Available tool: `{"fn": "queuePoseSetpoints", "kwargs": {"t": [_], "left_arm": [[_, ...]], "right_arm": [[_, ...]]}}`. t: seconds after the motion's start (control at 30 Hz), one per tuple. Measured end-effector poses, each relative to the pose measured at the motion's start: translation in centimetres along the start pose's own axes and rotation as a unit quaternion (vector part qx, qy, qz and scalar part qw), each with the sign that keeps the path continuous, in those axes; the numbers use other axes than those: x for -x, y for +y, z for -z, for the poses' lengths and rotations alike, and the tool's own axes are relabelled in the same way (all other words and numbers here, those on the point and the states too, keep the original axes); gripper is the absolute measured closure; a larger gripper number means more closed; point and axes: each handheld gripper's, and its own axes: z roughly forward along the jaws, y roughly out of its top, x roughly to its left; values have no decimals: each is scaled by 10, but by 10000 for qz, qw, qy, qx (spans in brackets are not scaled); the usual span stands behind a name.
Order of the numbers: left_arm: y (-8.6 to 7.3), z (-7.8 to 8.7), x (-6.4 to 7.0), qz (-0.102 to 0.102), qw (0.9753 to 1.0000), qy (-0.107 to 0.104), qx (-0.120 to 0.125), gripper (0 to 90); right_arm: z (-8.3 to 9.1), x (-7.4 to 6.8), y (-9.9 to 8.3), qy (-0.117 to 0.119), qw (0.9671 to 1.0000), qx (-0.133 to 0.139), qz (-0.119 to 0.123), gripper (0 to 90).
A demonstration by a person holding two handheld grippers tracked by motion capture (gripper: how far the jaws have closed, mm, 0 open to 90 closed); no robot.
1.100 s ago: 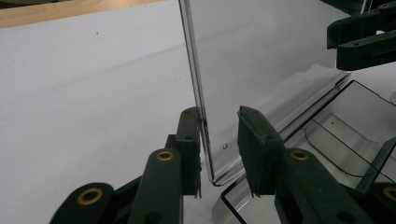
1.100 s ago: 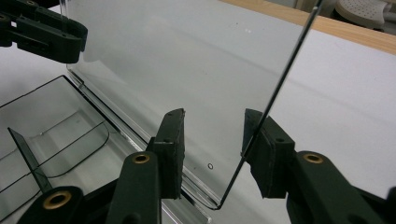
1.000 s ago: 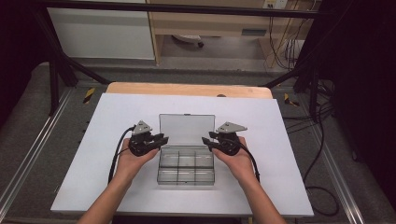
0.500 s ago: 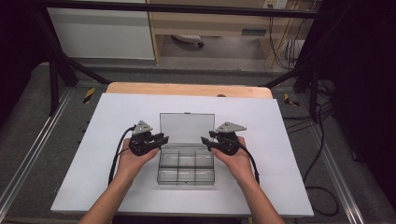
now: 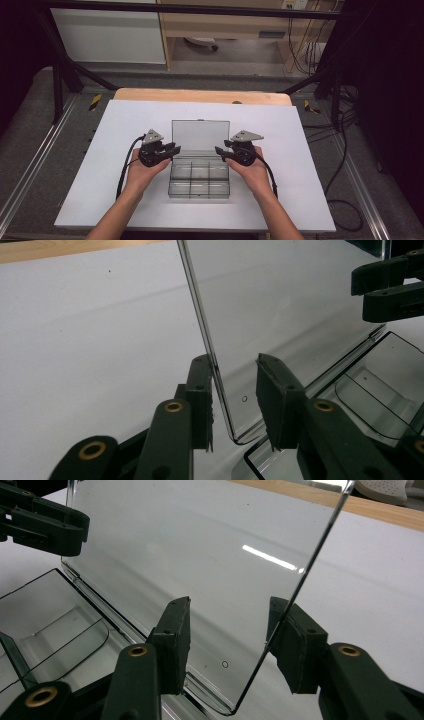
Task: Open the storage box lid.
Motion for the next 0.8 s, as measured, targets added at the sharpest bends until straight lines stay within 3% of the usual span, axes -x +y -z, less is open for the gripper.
{"fn": "queuePoseSetpoints", "kwargs": {"t": [0.33,0.53,0.7,0.8], "left_arm": [[-1,-2,-2,63,10000,-12,-19,664],[-1,-3,-2,103,9999,-5,-19,662],[-1,-5,-2,103,9999,3,-39,642],[-1,-5,-2,112,9999,-5,-46,633]], "right_arm": [[-3,0,-1,-18,10000,-47,-35,494],[-4,2,-2,36,9998,-42,-188,493],[-5,2,-2,31,9998,-79,-197,479],[-6,1,-2,-15,9999,-102,-85,461]]}}
